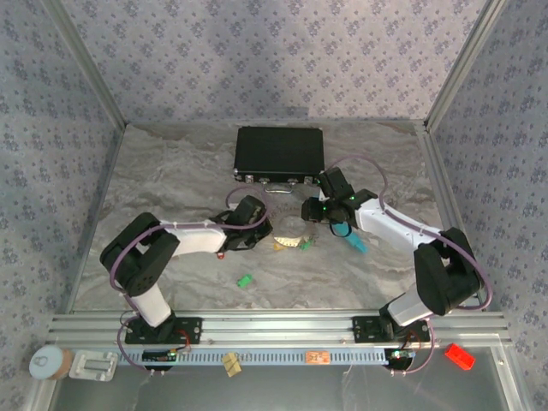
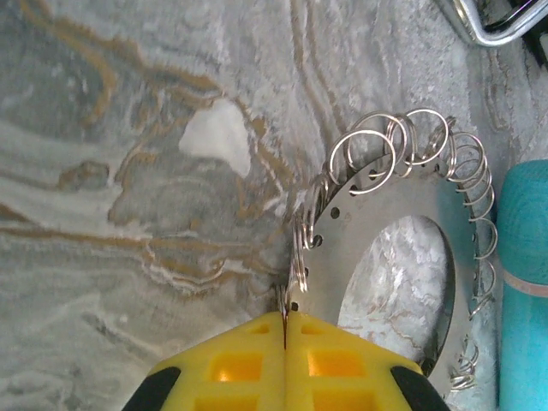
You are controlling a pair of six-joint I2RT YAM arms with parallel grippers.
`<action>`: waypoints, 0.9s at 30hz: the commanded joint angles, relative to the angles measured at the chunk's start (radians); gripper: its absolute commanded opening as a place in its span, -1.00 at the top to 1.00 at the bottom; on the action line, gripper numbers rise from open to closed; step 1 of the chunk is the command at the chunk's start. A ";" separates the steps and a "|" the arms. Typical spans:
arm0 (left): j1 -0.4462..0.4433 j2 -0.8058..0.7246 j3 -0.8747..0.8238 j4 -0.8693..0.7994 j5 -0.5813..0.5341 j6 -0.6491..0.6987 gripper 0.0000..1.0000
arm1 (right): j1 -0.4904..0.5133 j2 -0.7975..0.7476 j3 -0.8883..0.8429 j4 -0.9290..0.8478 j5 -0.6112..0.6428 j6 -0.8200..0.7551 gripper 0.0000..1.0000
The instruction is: Put the keys on the keyring
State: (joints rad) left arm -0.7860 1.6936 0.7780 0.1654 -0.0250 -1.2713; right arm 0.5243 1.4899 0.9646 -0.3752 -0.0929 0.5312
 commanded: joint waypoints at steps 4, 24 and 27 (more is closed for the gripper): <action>-0.035 -0.071 -0.024 -0.002 -0.099 -0.094 0.39 | -0.006 -0.036 -0.019 -0.029 0.013 -0.015 0.12; 0.083 -0.292 0.067 -0.371 -0.001 0.555 -0.21 | 0.070 0.023 0.078 -0.068 -0.002 -0.078 0.12; 0.090 -0.298 0.021 -0.366 0.027 0.369 -0.23 | 0.055 0.014 0.080 -0.074 0.007 -0.079 0.13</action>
State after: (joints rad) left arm -0.7017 1.4155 0.8215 -0.1509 -0.0502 -0.8268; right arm 0.5941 1.5059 1.0145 -0.4305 -0.0837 0.4625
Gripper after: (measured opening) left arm 0.609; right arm 0.437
